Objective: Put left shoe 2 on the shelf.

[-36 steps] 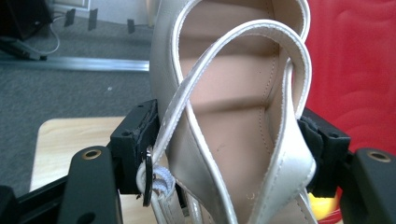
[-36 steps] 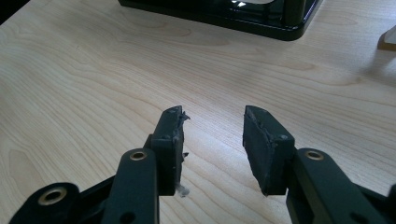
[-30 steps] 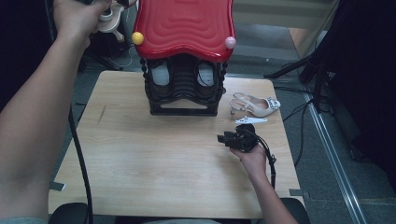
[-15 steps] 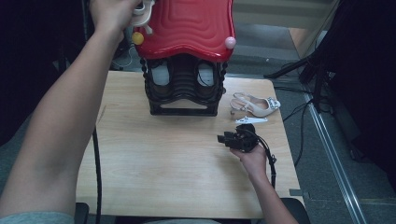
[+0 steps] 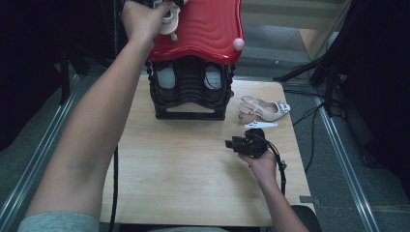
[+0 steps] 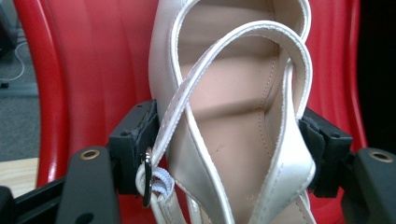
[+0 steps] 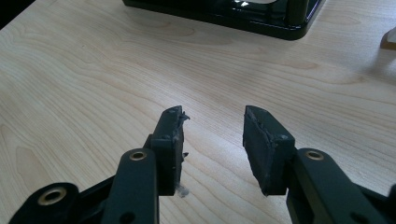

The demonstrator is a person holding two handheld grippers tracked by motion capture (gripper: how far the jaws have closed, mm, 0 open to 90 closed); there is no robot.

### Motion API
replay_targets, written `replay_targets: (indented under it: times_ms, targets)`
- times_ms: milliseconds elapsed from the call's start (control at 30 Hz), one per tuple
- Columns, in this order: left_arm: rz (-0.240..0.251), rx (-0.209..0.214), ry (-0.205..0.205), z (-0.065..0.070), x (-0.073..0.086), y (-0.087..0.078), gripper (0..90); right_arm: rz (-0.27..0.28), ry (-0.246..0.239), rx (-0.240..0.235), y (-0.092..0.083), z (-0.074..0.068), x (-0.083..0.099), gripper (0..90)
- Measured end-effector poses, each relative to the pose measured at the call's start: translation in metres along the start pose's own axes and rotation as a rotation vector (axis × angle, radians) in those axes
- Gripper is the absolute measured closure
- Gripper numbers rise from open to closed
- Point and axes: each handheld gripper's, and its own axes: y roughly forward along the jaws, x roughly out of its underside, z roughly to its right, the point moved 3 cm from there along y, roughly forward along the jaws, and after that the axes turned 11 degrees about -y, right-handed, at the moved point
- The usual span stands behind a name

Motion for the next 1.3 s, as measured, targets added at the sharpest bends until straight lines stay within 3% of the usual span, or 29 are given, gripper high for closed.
replay_targets:
  times_ms: [167, 300, 467, 667, 867, 967, 1133, 1233, 1300]
  targets:
    - [0.006, -0.008, -0.003, 0.001, 0.007, 0.008, 30.7, 0.004, 0.000, 0.001, -0.001, 0.000, 0.000, 59.5]
    - [0.013, -0.037, 0.037, 0.003, 0.011, 0.009, 29.3, 0.000, -0.001, 0.002, -0.001, 0.000, 0.000, 59.5]
    - [0.017, -0.028, 0.075, 0.004, 0.013, 0.006, 26.2, -0.001, -0.002, 0.004, -0.001, 0.000, 0.000, 59.3]
    - [0.044, 0.018, 0.059, 0.004, 0.009, -0.001, 24.1, -0.001, 0.001, 0.005, -0.001, 0.000, 0.000, 59.0]
    - [0.017, 0.030, 0.074, 0.005, 0.006, -0.009, 23.2, -0.004, 0.003, 0.006, -0.001, 0.001, 0.000, 58.5]
    - [-0.023, 0.042, 0.080, 0.003, 0.004, -0.011, 23.7, 0.000, 0.006, 0.007, -0.001, 0.001, 0.000, 58.4]
    - [-0.022, 0.070, 0.073, 0.003, 0.002, -0.019, 24.2, -0.002, 0.003, 0.006, -0.002, 0.002, 0.000, 58.7]
    - [-0.020, 0.068, 0.094, 0.003, 0.001, -0.026, 26.1, -0.001, 0.003, 0.006, -0.002, 0.002, 0.000, 58.7]
    - [-0.026, 0.072, 0.087, 0.001, -0.001, -0.030, 26.2, -0.001, 0.005, 0.008, -0.002, 0.003, 0.000, 58.8]
